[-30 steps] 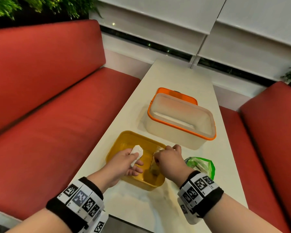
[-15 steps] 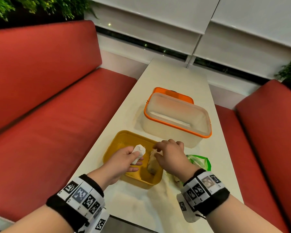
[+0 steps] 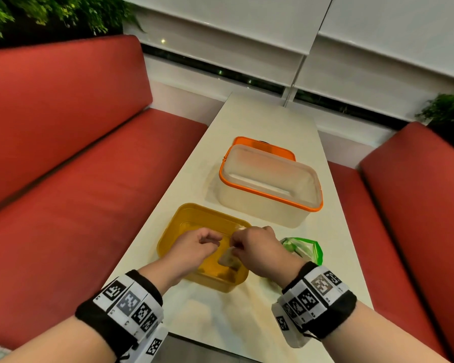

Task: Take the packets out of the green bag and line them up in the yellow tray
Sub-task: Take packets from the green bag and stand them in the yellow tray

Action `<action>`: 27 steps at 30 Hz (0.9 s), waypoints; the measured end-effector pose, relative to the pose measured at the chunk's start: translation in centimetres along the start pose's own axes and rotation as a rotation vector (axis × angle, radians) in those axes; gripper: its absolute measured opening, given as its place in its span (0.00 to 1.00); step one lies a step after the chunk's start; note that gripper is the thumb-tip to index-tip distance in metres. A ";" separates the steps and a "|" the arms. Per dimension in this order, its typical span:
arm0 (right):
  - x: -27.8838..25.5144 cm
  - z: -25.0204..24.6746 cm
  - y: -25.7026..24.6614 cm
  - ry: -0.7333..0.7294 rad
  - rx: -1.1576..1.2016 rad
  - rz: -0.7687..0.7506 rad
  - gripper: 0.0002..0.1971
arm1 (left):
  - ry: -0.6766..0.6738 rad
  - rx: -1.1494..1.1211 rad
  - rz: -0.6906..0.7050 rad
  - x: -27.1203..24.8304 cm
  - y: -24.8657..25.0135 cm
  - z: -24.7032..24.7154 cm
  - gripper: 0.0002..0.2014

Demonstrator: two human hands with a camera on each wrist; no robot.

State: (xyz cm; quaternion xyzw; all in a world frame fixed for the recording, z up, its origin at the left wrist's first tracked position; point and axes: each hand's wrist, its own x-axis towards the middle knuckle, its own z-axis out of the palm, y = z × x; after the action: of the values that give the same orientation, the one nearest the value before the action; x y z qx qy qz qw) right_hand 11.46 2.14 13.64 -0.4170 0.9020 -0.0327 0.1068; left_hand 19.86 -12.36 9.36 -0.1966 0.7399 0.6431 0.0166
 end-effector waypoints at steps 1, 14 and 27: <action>0.1 0.3 0.0 -0.019 -0.050 0.016 0.07 | 0.008 -0.008 -0.004 0.0 -0.1 -0.1 0.11; 1.1 2.4 -0.7 -0.061 -0.385 0.057 0.12 | -0.009 -0.093 -0.028 0.1 -1.3 -0.5 0.05; 2.5 4.2 -1.7 -0.135 -0.461 0.077 0.10 | -0.026 -0.100 -0.032 0.1 -1.4 -0.8 0.05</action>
State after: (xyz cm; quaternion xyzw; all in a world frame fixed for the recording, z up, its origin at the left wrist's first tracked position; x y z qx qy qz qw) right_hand 12.06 -0.69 9.41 -0.3969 0.8917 0.2062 0.0699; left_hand 20.44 -13.29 8.16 -0.2004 0.7035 0.6814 0.0267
